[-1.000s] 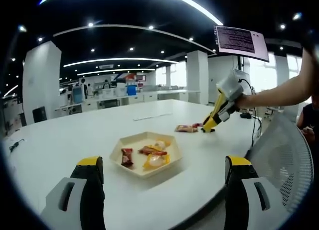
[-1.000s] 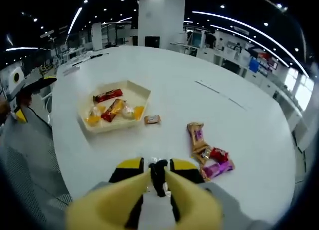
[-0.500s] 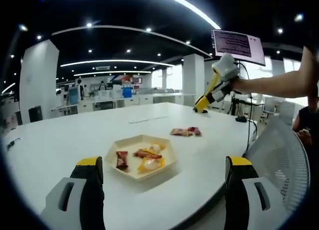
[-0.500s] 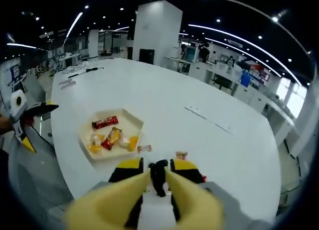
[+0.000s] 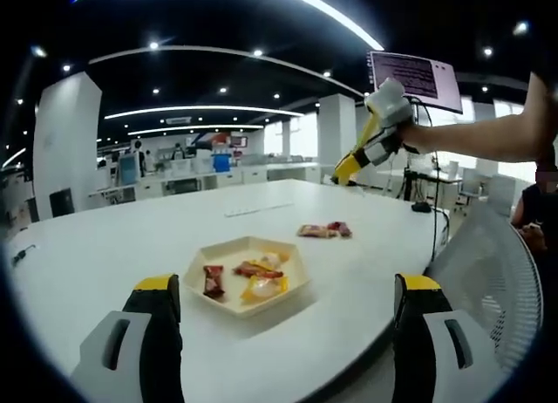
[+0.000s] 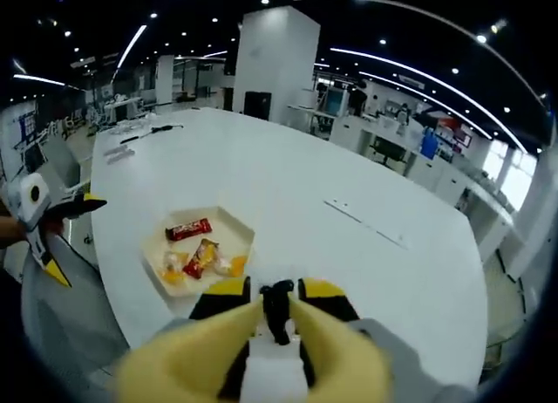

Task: Place the target food into the container with the food tongs after gripping and lifting it, then release it inside without dropping or visibly crushing the food.

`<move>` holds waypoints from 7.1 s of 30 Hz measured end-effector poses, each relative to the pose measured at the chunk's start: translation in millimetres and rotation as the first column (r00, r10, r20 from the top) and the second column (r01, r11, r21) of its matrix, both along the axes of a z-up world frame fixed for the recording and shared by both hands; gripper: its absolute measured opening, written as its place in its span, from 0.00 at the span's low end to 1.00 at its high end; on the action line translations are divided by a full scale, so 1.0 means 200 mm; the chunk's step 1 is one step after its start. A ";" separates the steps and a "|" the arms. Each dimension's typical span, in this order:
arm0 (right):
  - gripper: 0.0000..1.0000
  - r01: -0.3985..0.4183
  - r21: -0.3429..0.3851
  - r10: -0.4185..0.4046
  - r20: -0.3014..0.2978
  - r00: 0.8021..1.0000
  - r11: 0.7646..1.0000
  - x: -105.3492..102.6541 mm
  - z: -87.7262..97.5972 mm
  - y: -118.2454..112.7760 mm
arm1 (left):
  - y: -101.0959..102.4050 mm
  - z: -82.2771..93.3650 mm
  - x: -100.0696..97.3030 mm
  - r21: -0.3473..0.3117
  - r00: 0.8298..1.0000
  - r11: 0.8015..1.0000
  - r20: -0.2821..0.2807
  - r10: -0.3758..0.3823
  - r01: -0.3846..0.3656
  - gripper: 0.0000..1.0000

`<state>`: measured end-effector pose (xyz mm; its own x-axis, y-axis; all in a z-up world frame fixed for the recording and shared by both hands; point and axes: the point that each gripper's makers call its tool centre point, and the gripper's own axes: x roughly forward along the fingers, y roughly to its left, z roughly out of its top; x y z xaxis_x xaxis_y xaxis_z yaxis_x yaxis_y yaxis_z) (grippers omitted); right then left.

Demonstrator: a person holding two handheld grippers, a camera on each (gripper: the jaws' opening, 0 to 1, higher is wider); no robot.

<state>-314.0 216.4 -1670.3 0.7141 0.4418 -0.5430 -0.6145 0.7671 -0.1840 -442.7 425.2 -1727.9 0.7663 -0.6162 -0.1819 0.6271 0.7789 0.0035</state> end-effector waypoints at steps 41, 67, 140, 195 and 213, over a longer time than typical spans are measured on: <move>0.26 -0.259 0.082 0.259 0.004 0.966 0.962 0.17 0.08 0.86 | 0.00 -0.04 -0.01 0.028 1.000 0.999 -0.028 -0.015 0.016 0.95; 0.28 -0.115 0.072 0.118 -0.030 0.993 0.991 0.20 -0.02 0.41 | 0.00 -0.06 -0.01 0.043 0.999 0.999 -0.045 -0.004 0.006 0.94; 0.22 -0.018 -0.061 0.008 -0.152 0.988 0.998 0.34 -0.72 -0.11 | 0.02 0.04 0.00 0.004 0.998 1.000 0.060 0.031 -0.031 0.93; 0.22 -0.071 -0.001 0.071 -0.042 0.997 0.997 0.12 -0.06 0.19 | 0.01 -0.06 -0.02 0.057 0.999 0.998 -0.042 0.002 0.000 0.95; 0.22 -0.212 0.043 0.215 -0.053 0.975 0.976 0.12 -0.08 0.66 | 0.01 -0.06 -0.02 0.058 0.999 0.998 -0.048 0.010 -0.007 0.95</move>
<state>-290.6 347.7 -1685.5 0.5693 0.6014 -0.5605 -0.7735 0.6228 -0.1175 -445.8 427.7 -1739.8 0.7608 -0.5973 -0.2538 0.6212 0.7834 0.0186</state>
